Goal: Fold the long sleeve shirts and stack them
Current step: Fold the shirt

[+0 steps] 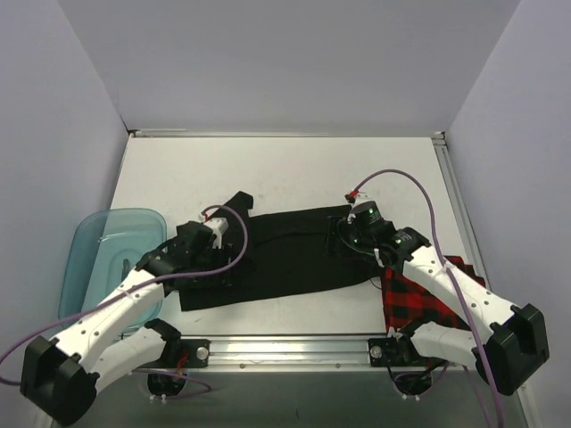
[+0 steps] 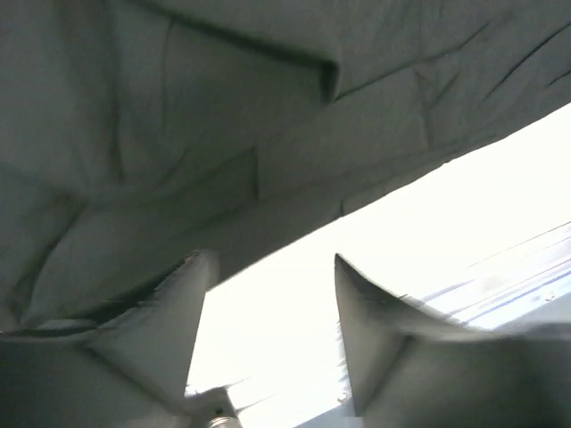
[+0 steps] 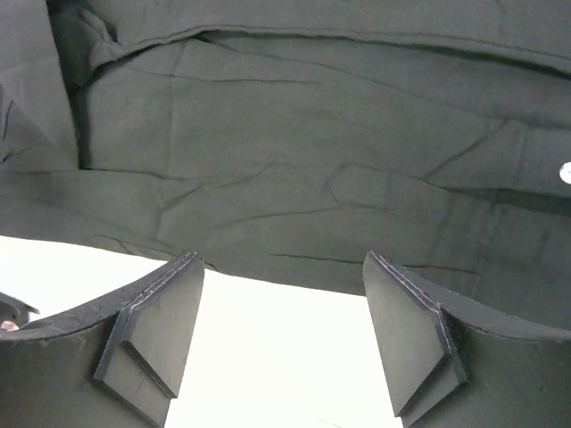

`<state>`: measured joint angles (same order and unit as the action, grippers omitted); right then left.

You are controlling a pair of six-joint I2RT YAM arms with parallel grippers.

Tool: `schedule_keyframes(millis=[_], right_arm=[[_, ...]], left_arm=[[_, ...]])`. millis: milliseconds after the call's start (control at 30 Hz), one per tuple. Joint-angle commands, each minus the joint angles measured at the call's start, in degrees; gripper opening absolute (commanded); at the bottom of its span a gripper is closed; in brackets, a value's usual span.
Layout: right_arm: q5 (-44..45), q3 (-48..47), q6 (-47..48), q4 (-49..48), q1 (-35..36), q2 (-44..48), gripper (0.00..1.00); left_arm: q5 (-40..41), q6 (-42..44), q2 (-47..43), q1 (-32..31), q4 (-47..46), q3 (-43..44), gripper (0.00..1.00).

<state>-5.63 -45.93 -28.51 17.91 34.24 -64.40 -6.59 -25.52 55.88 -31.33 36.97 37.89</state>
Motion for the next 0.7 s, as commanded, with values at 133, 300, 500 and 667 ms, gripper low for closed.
schedule_keyframes(millis=[133,300,500,667], right_arm=[[3.9,1.8,1.2,1.5,0.6,3.1,0.73],[4.9,0.1,2.1,1.5,-0.1,2.5,0.76],[2.6,-1.0,0.8,1.9,-1.3,2.3,0.8],[4.9,-0.1,0.9,3.8,-1.4,5.4,0.8]], left_arm=[[9.1,-5.6,-2.4,0.6,3.4,7.4,0.82],[16.2,-5.1,6.3,0.7,2.4,17.0,0.96],[21.4,1.3,19.2,1.0,2.1,28.1,0.97],[27.0,4.9,29.0,2.0,2.4,35.4,0.97]])
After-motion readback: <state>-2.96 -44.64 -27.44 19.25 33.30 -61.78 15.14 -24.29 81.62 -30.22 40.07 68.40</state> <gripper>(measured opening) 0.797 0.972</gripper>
